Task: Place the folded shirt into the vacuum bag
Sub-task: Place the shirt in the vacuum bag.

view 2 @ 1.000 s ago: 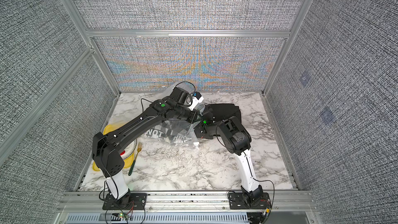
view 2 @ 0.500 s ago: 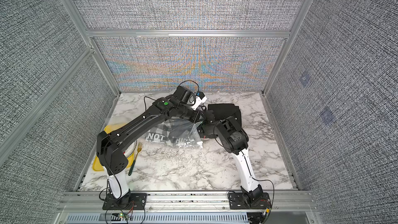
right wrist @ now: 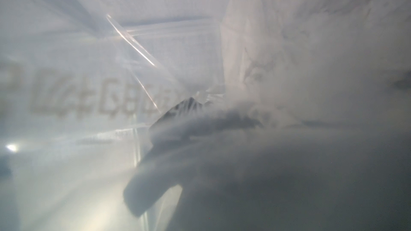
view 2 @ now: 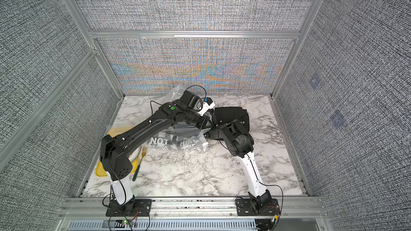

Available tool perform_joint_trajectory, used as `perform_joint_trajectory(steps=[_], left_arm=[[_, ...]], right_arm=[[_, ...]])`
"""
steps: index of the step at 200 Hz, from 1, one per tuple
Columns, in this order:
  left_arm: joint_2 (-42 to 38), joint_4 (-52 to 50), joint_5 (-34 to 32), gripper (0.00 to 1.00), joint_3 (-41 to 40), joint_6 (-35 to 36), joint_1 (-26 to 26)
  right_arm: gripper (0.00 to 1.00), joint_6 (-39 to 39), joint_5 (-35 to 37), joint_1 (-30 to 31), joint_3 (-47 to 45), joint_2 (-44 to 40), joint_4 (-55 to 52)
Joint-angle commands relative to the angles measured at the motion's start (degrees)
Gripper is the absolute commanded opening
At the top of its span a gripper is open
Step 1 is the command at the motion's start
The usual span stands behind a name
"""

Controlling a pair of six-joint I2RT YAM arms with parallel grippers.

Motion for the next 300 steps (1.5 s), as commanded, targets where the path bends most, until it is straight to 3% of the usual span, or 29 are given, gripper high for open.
perform_joint_trajectory(steps=[1,41,62,91,122,165,185,200,226,239,259,282,300], left_arm=[[-0.8,2.0,8.3,0.0,0.0,0.3,-0.8],[-2.6,1.9,10.0,0.0,1.0,0.7,-0.7],[-1.5,0.1,9.9,0.0,4.3,1.5,-0.7],[0.7,-0.1,12.4,0.0,6.8,0.9,-0.7],[-0.6,4.6,16.8,0.0,3.7,-1.6,-0.7],[-0.8,7.0,19.6,0.0,2.0,-2.9,-0.8],[-0.1,6.9,19.9,0.0,1.7,-3.0,-0.8],[0.1,6.9,19.6,0.0,1.5,-2.9,-0.7],[-0.6,2.6,11.6,0.0,1.4,-0.1,-0.3],[-1.9,2.6,7.0,0.0,-0.4,-0.4,0.9],[-4.1,3.3,-2.0,0.0,-3.4,-1.0,2.8],[-4.7,3.7,-9.2,0.0,-5.1,-1.1,4.8],[-4.6,4.8,-10.8,0.0,-5.6,-1.4,6.4]], right_arm=[[0.0,-3.5,1.4,0.0,2.8,-0.4,-5.3],[0.0,-22.0,2.0,0.7,9.0,1.5,-22.8],[0.0,-26.4,1.3,1.9,11.2,2.6,-29.1],[0.0,-19.6,-1.0,1.9,9.8,2.6,-25.2],[0.0,-2.9,-6.0,0.5,10.0,4.7,-6.2],[0.0,5.8,-4.7,0.1,10.9,6.0,3.8],[0.0,4.8,-1.8,0.1,7.9,4.1,2.5],[0.0,-1.8,0.9,0.2,7.6,2.0,-7.8],[0.0,-12.7,2.8,0.4,8.0,0.7,-21.4],[0.28,-16.3,2.4,0.4,5.6,-0.1,-22.1],[0.45,-22.5,2.5,0.4,1.3,-1.9,-24.9],[0.54,-28.3,2.6,0.4,-4.5,-5.0,-25.9],[0.57,-32.2,3.3,0.5,-9.5,-8.6,-25.8]])
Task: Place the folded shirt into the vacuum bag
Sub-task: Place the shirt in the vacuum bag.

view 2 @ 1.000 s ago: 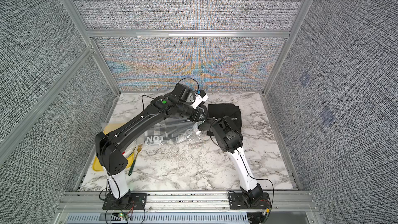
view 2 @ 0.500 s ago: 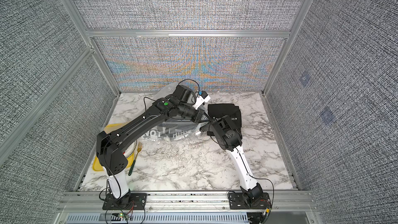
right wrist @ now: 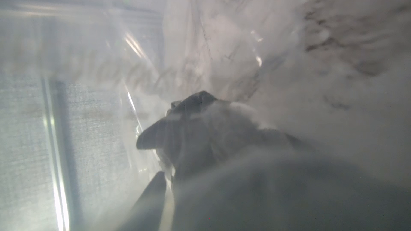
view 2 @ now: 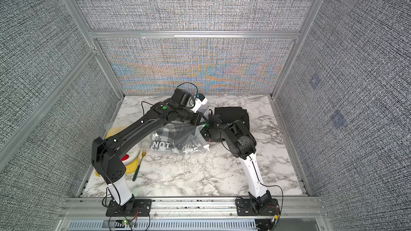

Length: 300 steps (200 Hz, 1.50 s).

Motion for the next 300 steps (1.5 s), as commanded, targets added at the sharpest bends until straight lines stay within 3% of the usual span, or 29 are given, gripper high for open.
perform_joint_trajectory(steps=[1,49,104,149,180,225,266,300], left_arm=[[-0.1,1.5,-7.3,0.0,-0.9,-0.2,1.6],[1.7,2.5,-6.6,0.0,1.8,-0.6,3.7],[1.2,3.1,-2.1,0.0,0.3,-1.0,3.9],[0.5,3.4,0.6,0.0,-1.9,-1.2,3.8],[-0.2,5.4,3.5,0.0,-4.6,-2.0,3.3],[-2.1,2.7,1.1,0.0,-5.9,-0.2,3.0],[-1.9,2.4,1.5,0.0,-5.1,-0.1,3.0],[-0.8,2.7,3.5,0.0,-4.4,-0.5,2.3]], right_arm=[[0.57,-8.9,1.3,0.1,-4.8,-3.5,-3.1],[0.73,-20.1,7.1,1.0,-16.0,-16.9,-7.2],[0.88,-23.7,10.3,0.0,-28.2,-29.2,-8.1],[0.93,-26.1,14.5,-2.6,-32.7,-36.8,-13.1],[0.98,-28.5,20.7,-4.4,-27.2,-36.7,-20.7],[0.99,-29.7,17.0,-9.5,-29.2,-44.0,-21.3],[0.99,-30.3,18.0,-15.1,-40.4,-58.9,-27.5],[0.99,-27.6,12.1,-20.8,-51.3,-64.3,-25.7]])
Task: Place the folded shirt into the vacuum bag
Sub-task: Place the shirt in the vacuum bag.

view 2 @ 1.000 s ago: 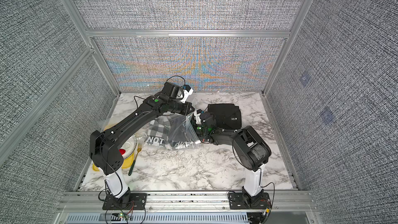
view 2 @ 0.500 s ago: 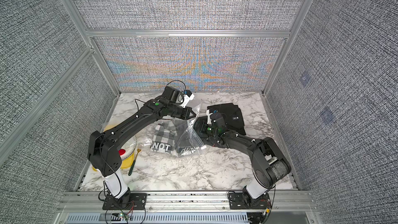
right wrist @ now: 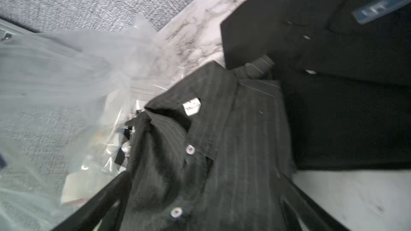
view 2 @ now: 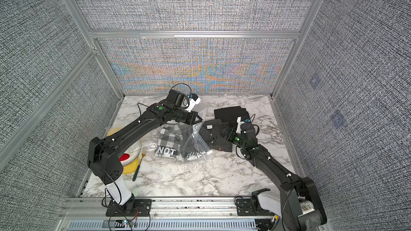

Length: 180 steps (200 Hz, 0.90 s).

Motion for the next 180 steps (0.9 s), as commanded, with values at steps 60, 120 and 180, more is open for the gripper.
perform_joint_trajectory(steps=[60,120,180], left_arm=[[4.3,0.1,2.3,0.0,2.4,-0.2,-2.7],[7.0,1.5,3.5,0.0,2.8,-1.1,-5.4],[7.1,1.7,3.7,0.0,3.1,-1.3,-5.9]], right_arm=[[0.99,8.8,-17.8,-5.4,-14.9,1.4,15.6],[0.24,14.1,-22.7,-5.3,-17.3,11.0,30.9],[0.0,17.4,-24.1,-2.0,-11.1,7.7,28.7]])
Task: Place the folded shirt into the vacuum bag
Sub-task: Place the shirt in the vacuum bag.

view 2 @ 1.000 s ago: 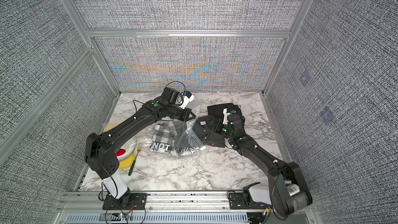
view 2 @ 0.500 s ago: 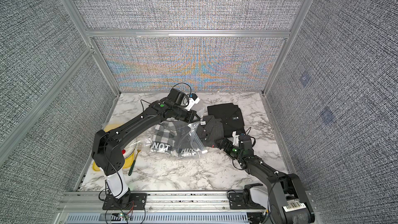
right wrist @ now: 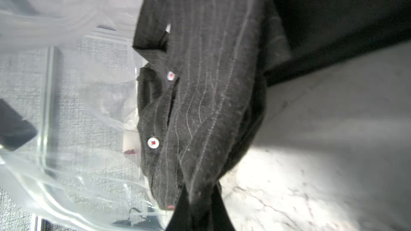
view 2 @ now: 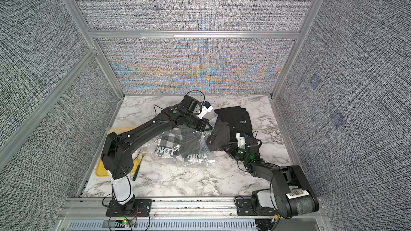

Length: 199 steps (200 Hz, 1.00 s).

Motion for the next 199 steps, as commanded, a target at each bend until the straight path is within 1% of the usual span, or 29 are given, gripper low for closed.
perform_joint_trajectory(steps=[1,35,72,98,109,127,133,145,152,157,159,164,173,182,191,195,199], left_arm=[[0.1,1.0,1.2,0.0,0.6,-0.3,-0.2],[-0.1,0.9,1.3,0.0,0.7,-0.2,-0.2],[-0.5,0.6,1.3,0.0,1.2,0.1,-0.2],[-0.8,0.5,1.7,0.0,1.3,0.4,-0.3],[-0.9,0.6,1.8,0.0,1.2,0.5,-0.2],[-0.9,0.6,1.9,0.0,0.6,0.6,-0.2],[-0.9,0.6,1.9,0.0,0.5,0.7,-0.2],[-1.1,0.6,1.9,0.0,0.2,0.6,-0.2],[-1.2,0.7,2.0,0.0,0.1,0.6,-0.2],[-1.3,0.6,2.0,0.0,0.1,0.7,-0.2],[-1.3,0.7,2.0,0.0,0.1,0.7,-0.2],[-1.5,0.7,2.0,0.0,0.0,0.7,-0.2],[-1.7,0.7,1.9,0.0,-0.1,0.7,-0.2],[-1.9,0.8,2.1,0.0,-0.2,0.7,-0.2],[-1.9,1.1,2.5,0.0,-0.2,0.6,-0.2],[-1.9,1.3,2.6,0.0,-0.3,0.6,-0.2],[-1.9,1.4,2.8,0.0,-0.3,0.5,-0.2]], right_arm=[[0.0,3.3,-2.0,1.6,2.2,-1.0,2.8],[0.0,10.7,-3.8,5.4,2.9,0.3,10.3],[0.0,15.5,-1.5,13.7,0.3,3.9,17.7],[0.0,13.9,2.2,18.4,-3.0,4.8,17.4],[0.0,12.1,3.6,19.2,-4.3,4.8,15.8],[0.0,7.9,3.8,19.0,-4.2,4.9,11.1],[0.02,6.8,4.0,19.0,-3.8,4.5,9.5],[0.15,4.3,4.7,19.0,-2.6,3.3,5.8],[0.19,2.4,5.3,19.0,-1.4,2.4,2.6],[0.24,1.7,5.8,19.0,-0.5,1.7,0.4],[0.26,0.3,5.9,18.9,-0.2,1.5,-0.4],[0.28,-1.1,6.2,18.7,0.7,0.8,-2.2],[0.25,-2.3,7.4,18.5,1.7,-0.8,-4.5],[0.14,-2.3,8.5,18.3,2.2,-1.6,-5.1],[0.03,-2.3,8.0,18.3,3.1,-1.2,-4.8],[0.0,-2.1,7.5,18.3,3.7,-0.7,-4.5],[0.0,-1.8,6.8,18.3,4.2,0.0,-3.8]])
